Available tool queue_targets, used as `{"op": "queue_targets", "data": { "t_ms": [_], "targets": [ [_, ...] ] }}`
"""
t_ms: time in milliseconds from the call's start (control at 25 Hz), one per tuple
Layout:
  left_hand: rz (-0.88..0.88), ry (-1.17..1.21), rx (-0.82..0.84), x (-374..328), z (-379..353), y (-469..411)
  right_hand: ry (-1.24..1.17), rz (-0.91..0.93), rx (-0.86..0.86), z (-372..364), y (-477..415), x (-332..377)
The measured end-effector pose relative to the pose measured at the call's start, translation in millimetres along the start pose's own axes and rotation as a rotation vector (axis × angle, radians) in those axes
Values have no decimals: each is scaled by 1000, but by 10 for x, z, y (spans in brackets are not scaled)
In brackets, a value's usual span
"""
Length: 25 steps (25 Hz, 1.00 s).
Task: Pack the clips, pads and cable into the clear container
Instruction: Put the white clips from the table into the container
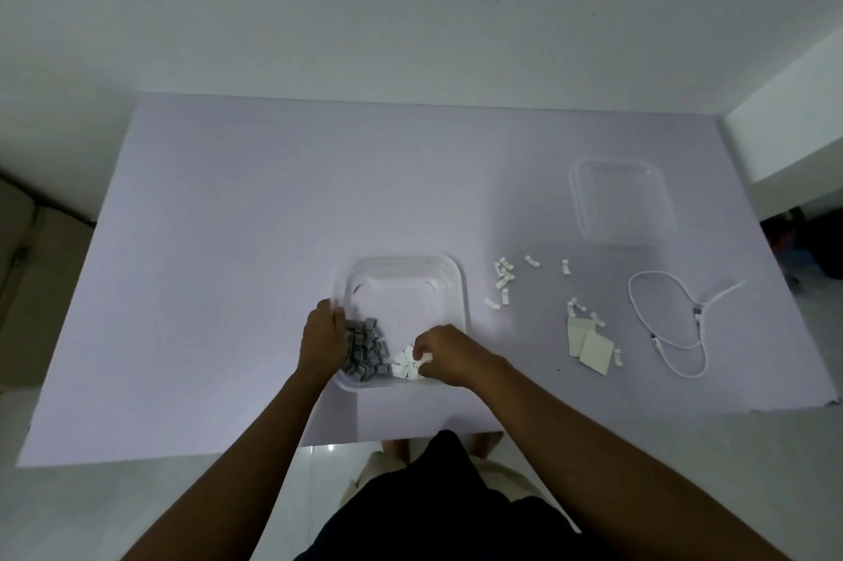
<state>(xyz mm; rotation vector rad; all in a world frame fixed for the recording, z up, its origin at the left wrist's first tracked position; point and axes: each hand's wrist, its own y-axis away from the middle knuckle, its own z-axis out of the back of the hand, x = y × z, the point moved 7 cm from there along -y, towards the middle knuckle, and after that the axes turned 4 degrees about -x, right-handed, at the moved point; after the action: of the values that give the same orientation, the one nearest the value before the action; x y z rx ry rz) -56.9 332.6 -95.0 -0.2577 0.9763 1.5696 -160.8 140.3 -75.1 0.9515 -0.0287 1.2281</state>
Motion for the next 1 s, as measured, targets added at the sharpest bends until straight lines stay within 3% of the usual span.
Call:
{"op": "queue_targets", "data": {
  "t_ms": [120, 280, 440, 600, 800, 1000],
  "targets": [
    [-32, -51, -104, -109, 123, 63, -44, 8, -55, 77, 49, 39],
    [-305, -39, -259, -753, 224, 220, -176, 38, -274, 478, 216, -7],
    [-521, 11, -183, -1450, -124, 390, -387, -60, -540, 924, 450, -438],
    [-639, -19, 18, -1964, -772, 593, -412, -219, -663, 1187, 620, -1145],
    [-556, -307, 236, -2092, -1761, 611, -403, -396, -608, 1279, 610, -2072],
    [-339, -394, 214, -1988, -2245, 319, -362, -374, -512, 1448, 321, -2539]
  ]
}}
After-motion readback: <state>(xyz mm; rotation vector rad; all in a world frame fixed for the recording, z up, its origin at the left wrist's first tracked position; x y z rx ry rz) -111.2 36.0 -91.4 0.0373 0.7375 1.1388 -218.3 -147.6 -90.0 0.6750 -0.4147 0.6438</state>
